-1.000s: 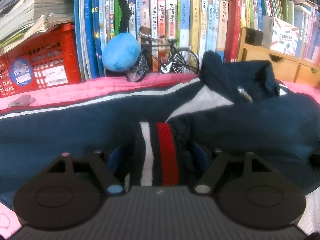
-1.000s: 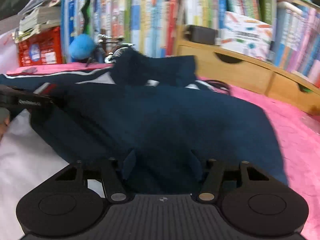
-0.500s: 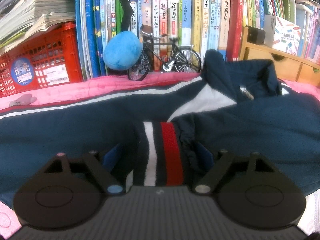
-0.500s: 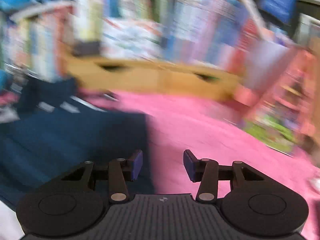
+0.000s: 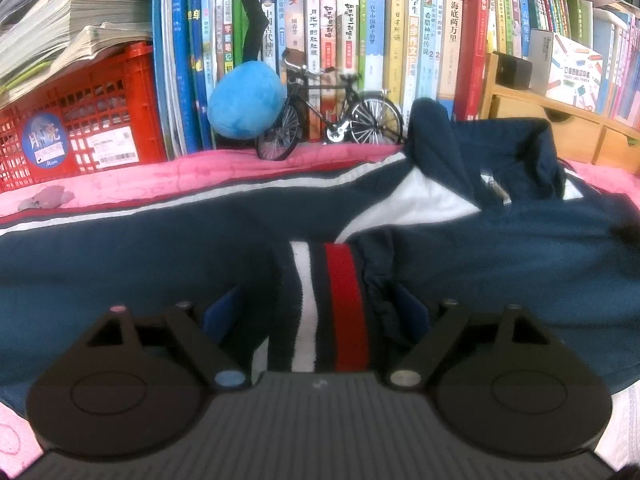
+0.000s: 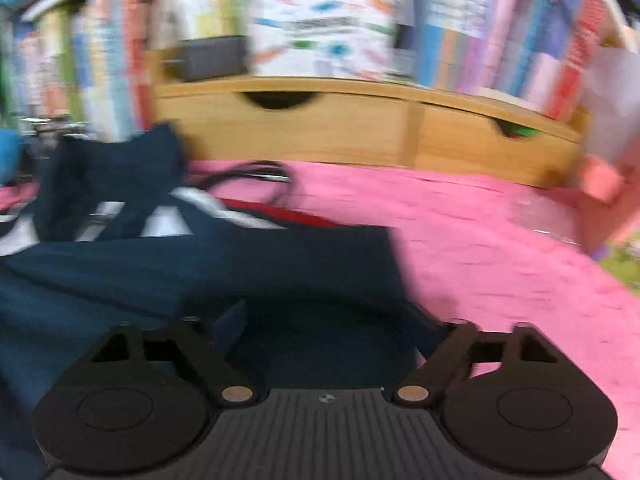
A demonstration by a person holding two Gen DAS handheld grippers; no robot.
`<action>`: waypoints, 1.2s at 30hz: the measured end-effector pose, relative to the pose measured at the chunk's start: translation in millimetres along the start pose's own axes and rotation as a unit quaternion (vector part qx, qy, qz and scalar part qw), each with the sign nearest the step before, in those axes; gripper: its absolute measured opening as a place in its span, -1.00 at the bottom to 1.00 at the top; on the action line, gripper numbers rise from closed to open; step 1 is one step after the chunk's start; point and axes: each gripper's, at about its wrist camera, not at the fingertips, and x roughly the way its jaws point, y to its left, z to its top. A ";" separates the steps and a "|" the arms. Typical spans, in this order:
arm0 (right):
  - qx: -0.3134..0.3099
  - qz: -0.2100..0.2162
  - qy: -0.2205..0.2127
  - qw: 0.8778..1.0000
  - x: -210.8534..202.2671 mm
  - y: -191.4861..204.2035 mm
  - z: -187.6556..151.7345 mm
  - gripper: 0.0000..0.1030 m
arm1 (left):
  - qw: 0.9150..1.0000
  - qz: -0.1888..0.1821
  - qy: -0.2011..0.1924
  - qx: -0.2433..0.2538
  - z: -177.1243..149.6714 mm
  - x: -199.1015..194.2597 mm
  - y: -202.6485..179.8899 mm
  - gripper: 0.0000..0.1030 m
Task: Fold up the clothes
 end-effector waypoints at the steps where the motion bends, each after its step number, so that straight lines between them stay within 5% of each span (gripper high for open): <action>1: 0.001 -0.033 -0.002 0.999 -3.2 -2.7 -1.5 0.58 | 1.000 0.000 0.000 0.000 -0.1 0.0 0.0 0.65; 3: -0.006 -0.077 -0.016 0.997 -13.7 -1.9 -5.2 0.40 | 1.000 0.001 0.000 -0.001 -0.3 0.4 0.0 0.66; 4: -0.009 -0.055 -0.030 0.998 -24.2 4.4 -9.2 0.39 | 1.000 0.001 0.000 -0.003 -0.4 0.3 0.0 0.66; 9: -0.023 0.132 -0.064 0.989 -77.0 59.8 -21.6 0.39 | 1.000 -0.015 -0.007 -0.017 -0.3 -7.8 9.8 0.62; 14: -0.090 0.274 -0.043 0.956 -105.5 154.5 -25.4 -0.03 | 0.996 -0.066 -0.006 -0.053 -1.9 -38.5 45.3 0.62; 21: -0.131 0.286 -0.028 0.949 -99.0 228.1 -38.2 -0.11 | 0.990 -0.084 -0.024 -0.110 -14.6 -75.4 117.8 0.61; 25: -0.150 0.262 -0.043 0.952 -97.1 234.9 -36.9 -0.10 | 0.985 0.031 -0.059 -0.157 -20.4 -88.7 177.2 0.62; 30: -0.146 0.249 -0.043 0.956 -89.2 242.1 -33.5 0.00 | 0.948 0.223 -0.070 -0.216 -21.7 -80.2 241.4 0.62; 36: -0.143 0.246 -0.044 0.958 -89.2 244.7 -33.9 0.03 | 0.915 0.315 -0.045 -0.250 -14.1 -42.8 297.0 0.62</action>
